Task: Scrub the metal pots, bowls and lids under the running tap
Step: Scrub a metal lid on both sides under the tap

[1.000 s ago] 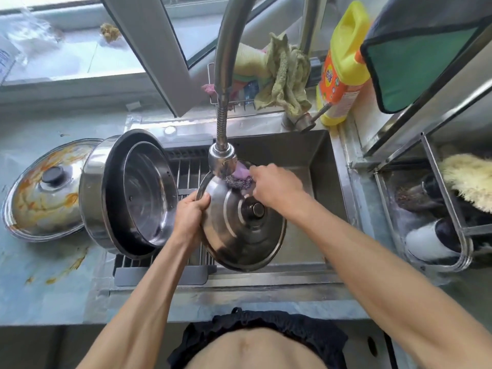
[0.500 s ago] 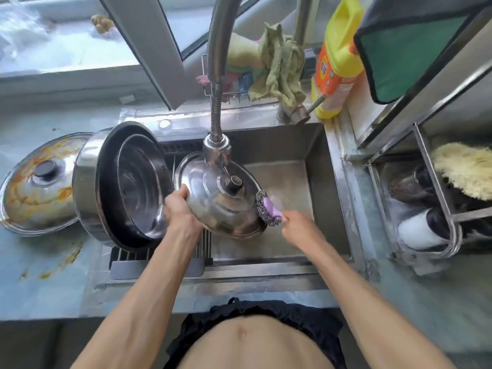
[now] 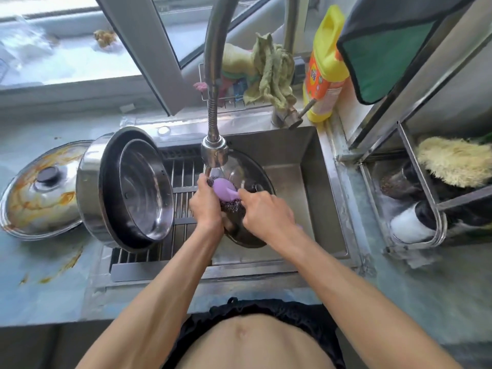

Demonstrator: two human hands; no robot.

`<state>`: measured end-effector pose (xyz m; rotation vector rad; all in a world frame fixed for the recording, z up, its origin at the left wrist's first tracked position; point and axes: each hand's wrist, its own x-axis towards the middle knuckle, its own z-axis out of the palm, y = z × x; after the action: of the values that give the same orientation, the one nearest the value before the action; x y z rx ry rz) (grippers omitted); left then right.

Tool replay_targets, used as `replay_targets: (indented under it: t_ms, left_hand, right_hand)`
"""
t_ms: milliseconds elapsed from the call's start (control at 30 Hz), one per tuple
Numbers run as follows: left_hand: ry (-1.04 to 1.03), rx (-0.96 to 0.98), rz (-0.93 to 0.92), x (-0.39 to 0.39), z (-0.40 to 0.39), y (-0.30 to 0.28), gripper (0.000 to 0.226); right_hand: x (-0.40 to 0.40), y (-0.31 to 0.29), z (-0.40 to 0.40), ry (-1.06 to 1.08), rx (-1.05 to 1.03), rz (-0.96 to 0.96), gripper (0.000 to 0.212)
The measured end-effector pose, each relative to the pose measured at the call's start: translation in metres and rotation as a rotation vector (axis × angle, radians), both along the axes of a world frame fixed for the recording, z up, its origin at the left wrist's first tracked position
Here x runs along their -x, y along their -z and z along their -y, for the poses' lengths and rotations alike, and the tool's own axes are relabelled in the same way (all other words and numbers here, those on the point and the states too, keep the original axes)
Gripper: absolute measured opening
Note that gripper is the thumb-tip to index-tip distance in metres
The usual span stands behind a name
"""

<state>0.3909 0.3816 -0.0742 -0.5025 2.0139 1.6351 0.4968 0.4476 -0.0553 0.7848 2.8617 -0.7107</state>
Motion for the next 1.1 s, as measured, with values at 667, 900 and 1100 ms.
replay_targets:
  t_ms: [667, 900, 1100]
  left_hand:
    - [-0.191, -0.102, 0.061, 0.029, 0.011, 0.027, 0.045]
    - [-0.078, 0.121, -0.194, 0.022, 0.004, 0.034, 0.053]
    - [0.17, 0.093, -0.44, 0.006, 0.005, 0.02, 0.054]
  right_hand:
    - [-0.027, 0.052, -0.059, 0.306, 0.181, 0.167, 0.035]
    - [-0.042, 0.053, -0.012, 0.168, 0.194, 0.128, 0.023]
    - [0.004, 0.011, -0.027, 0.197, 0.116, -0.001, 0.019]
